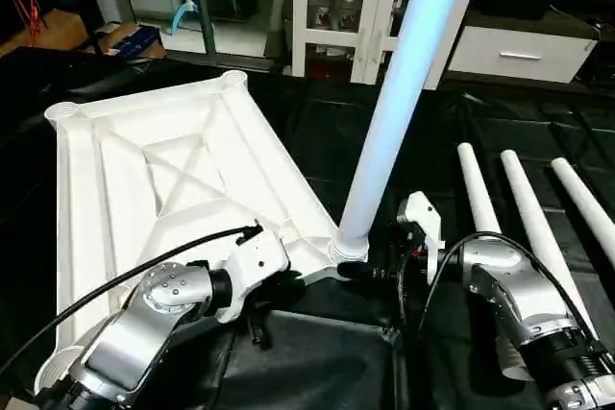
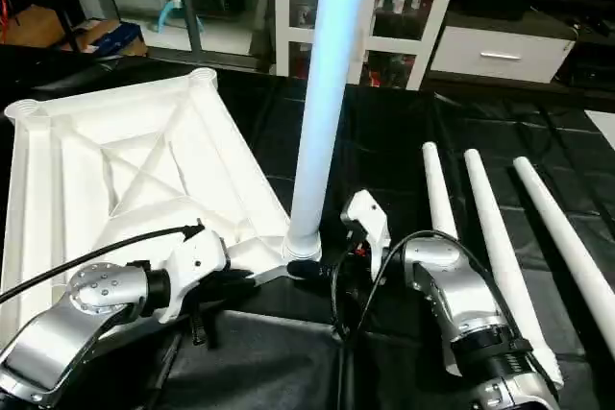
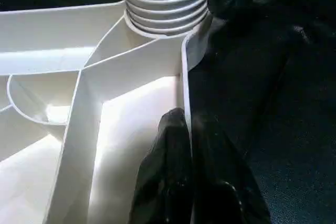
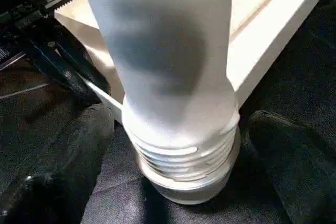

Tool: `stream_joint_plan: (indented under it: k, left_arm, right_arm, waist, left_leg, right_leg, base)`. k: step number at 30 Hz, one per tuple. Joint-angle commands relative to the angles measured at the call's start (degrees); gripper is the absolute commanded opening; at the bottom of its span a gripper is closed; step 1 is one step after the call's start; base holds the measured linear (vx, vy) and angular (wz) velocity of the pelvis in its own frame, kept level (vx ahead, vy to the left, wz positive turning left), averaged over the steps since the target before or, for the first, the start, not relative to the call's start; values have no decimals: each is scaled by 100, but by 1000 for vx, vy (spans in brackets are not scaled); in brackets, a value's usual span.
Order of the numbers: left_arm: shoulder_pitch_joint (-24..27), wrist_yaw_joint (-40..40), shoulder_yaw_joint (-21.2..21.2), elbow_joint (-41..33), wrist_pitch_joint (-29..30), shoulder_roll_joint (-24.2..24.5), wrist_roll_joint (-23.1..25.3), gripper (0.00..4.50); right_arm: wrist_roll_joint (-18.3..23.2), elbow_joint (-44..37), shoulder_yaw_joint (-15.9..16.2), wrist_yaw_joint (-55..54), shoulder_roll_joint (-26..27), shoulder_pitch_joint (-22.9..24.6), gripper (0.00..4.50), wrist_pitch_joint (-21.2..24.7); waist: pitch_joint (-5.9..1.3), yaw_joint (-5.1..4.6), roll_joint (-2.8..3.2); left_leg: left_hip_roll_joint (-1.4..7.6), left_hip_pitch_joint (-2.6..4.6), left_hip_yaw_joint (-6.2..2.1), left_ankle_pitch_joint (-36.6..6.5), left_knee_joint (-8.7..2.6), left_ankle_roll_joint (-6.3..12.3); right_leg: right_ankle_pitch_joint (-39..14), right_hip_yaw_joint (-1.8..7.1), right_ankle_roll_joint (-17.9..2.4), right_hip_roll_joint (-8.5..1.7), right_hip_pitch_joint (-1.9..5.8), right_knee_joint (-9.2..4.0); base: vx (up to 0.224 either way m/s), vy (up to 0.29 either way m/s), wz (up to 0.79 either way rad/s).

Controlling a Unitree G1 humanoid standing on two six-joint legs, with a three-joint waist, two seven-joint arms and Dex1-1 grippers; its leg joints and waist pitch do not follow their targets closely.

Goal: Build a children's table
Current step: Rotate leg to tighten

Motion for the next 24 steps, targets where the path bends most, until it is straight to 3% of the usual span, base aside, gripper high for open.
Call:
stream_joint_plan:
  k: [1,8,16,24]
  left_arm:
    - [3,-115,-131,6,-20,42,19,0]
    - [9,-134,-158,-16,8,57,-3,0]
    - [24,-159,-164,-35,47,89,-18,0]
    - [-50,-47,-207,109,137,-23,39,0]
  right_arm:
    - [-17,36,0,-46,26,-75,418,10]
    - [57,-12,-57,-17,99,-77,354,42]
    - [67,-30,-67,-27,158,8,291,53]
    - [11,272,-326,-833,538,-5,283,-13]
  waist:
    - [-304,-5,27]
    - [-314,1,26]
    - [-307,7,27]
    - [-287,-16,39]
  left_leg:
    - [438,73,-169,-976,-434,302]
    - [440,73,-168,-839,-423,338]
    - [438,83,-165,-916,-420,318]
    - [420,82,-173,-1190,-436,156]
  right_leg:
    - [-903,270,-1388,-474,244,-350]
    - [-705,267,-1431,-474,255,-322]
    - [-832,267,-1424,-473,249,-330]
    - [-1283,278,-1318,-477,226,-367]
  base:
    - [0,0,0]
    - [0,0,0]
    - [0,0,0]
    - [0,0,0]
